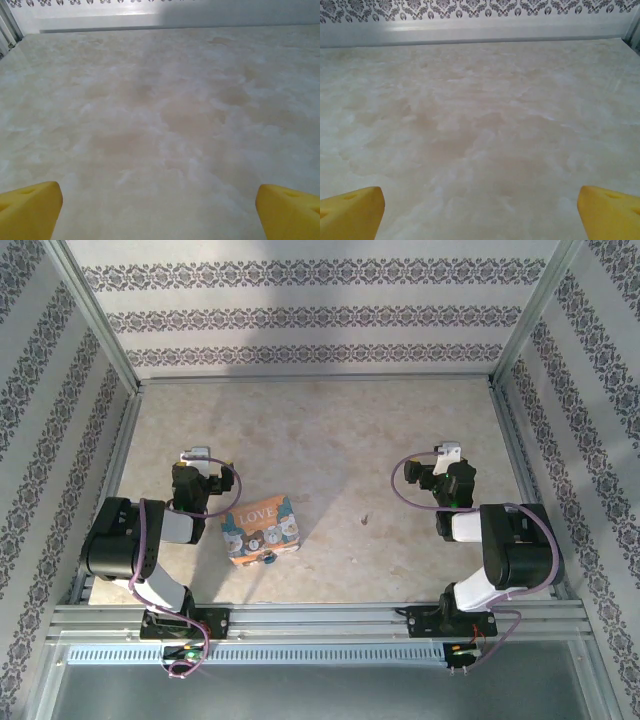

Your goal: Unlock a padlock with a key

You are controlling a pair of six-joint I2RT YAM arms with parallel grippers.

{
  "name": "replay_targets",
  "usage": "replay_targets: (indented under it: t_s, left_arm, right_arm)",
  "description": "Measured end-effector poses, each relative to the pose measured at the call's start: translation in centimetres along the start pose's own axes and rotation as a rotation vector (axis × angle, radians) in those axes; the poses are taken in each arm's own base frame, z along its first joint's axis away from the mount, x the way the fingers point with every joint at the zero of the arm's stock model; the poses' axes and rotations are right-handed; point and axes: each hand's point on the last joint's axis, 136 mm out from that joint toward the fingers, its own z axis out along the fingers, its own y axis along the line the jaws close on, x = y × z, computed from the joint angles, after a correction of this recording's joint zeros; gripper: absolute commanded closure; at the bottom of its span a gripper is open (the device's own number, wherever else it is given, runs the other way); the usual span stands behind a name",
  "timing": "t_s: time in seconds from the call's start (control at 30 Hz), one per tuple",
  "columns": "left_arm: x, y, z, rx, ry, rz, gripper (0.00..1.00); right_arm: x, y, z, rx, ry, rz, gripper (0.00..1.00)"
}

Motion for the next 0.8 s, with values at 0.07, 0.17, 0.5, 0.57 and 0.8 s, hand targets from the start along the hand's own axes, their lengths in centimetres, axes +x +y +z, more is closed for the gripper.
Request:
replay_targets:
  t_s: [0.07, 0.17, 0.5, 0.57, 0.8]
  left_arm:
    - [0.02, -0.08, 0.0, 0.005, 0.001, 0.0, 0.01]
    - [0.08, -0.18, 0.0, 0.011, 0.003, 0.0, 0.01]
    - [0.09, -0.2, 0.0, 0.011, 0.003, 0.0, 0.01]
    - [0.08, -0.2, 0.0, 0.011, 0.003, 0.0, 0.01]
    - [0.09, -0.2, 0.0, 0.011, 0.003, 0.0, 0.01]
  right_arm:
    - [0.0, 0.0, 0.0, 0.0, 0.0, 0.0, 0.02]
    - [0.0, 0.0, 0.0, 0.0, 0.0, 0.0, 0.01]
    - [0.0, 0.0, 0.0, 0.0, 0.0, 0.0, 0.02]
    - [0.0, 0.0, 0.0, 0.0, 0.0, 0.0, 0.02]
    - [0.0, 0.0, 0.0, 0.0, 0.0, 0.0, 0.02]
